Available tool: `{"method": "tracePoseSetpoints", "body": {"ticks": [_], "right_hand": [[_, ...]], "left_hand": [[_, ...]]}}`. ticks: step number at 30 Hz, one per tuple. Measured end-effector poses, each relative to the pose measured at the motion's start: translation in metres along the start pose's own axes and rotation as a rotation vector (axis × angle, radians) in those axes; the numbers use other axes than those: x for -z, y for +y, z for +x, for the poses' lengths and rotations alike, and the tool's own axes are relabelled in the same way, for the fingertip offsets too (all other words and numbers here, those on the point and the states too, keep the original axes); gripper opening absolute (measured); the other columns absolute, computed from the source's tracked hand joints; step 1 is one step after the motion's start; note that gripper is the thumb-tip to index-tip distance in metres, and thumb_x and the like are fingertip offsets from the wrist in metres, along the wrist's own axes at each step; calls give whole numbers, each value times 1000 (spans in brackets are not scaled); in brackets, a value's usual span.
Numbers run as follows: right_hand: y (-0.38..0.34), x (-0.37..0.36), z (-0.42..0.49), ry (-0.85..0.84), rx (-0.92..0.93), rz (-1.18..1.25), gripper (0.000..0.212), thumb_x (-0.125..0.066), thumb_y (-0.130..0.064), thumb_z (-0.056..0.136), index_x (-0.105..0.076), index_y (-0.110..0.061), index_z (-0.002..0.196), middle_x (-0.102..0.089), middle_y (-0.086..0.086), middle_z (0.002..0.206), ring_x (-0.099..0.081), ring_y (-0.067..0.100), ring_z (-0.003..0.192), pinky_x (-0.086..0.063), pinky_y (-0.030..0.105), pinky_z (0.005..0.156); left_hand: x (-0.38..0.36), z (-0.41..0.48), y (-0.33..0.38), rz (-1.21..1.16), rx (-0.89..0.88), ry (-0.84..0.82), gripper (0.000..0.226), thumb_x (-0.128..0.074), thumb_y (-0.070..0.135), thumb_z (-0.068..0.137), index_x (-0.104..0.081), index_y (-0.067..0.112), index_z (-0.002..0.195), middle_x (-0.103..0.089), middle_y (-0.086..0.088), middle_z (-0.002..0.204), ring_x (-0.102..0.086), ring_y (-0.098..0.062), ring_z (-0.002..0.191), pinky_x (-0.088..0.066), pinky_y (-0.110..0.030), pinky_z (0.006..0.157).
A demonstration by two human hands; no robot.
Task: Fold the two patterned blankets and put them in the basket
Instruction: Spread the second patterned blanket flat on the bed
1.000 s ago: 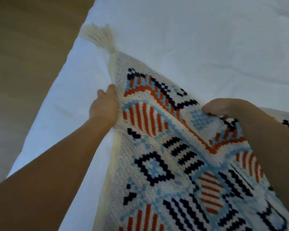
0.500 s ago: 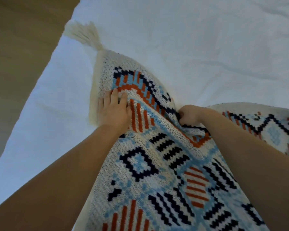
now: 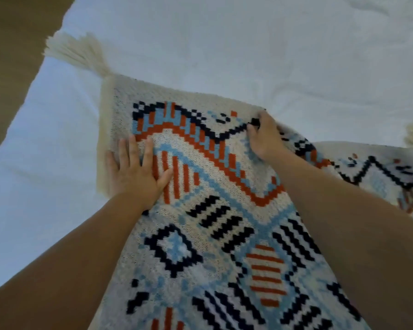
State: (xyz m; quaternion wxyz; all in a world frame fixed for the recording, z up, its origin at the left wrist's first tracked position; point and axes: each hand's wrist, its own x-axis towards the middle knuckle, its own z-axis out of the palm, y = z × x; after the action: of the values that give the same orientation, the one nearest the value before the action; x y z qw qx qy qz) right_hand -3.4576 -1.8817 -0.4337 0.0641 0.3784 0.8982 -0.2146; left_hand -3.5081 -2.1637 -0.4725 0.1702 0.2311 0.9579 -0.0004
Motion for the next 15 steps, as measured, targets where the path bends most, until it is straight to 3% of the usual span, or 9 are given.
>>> {"method": "tracePoseSetpoints", "body": {"ticks": [1,2,4,10,15], "right_hand": [[4,-17,-12,-73,31,-98,54,-24,-40,99,-17,-11,144,-21,17,152,-23,30,139,-23,41,113],[8,-29,-22,-68,64,-189,62,-14,-48,98,2,-14,148,3,12,158,-1,27,145,-2,41,116],[16,-43,-36,-26,96,-245,68,-5,-57,94,15,-18,146,18,6,156,17,22,143,13,38,111],[27,-62,-92,-32,130,-228,65,-7,-54,95,12,-20,146,14,5,157,16,20,143,16,36,110],[23,-76,-173,-91,182,-111,64,-14,-51,97,8,-20,147,9,3,158,13,18,144,16,33,111]], "left_hand": [[-1,1,0,11,3,-6,89,12,73,70,25,23,143,20,-16,154,17,-32,142,9,-50,113],[-1,2,0,25,5,-12,89,13,73,70,26,24,143,20,-16,154,17,-32,142,8,-50,113],[-1,1,1,38,11,-22,89,13,73,70,25,24,143,19,-15,155,17,-32,143,8,-49,114],[-2,-41,4,-224,-4,82,78,2,63,86,-6,18,149,-5,-9,158,2,-25,145,4,-46,115],[-25,-130,11,-313,41,42,74,-1,62,88,-2,20,149,1,-4,159,8,-19,145,9,-37,115]]}}
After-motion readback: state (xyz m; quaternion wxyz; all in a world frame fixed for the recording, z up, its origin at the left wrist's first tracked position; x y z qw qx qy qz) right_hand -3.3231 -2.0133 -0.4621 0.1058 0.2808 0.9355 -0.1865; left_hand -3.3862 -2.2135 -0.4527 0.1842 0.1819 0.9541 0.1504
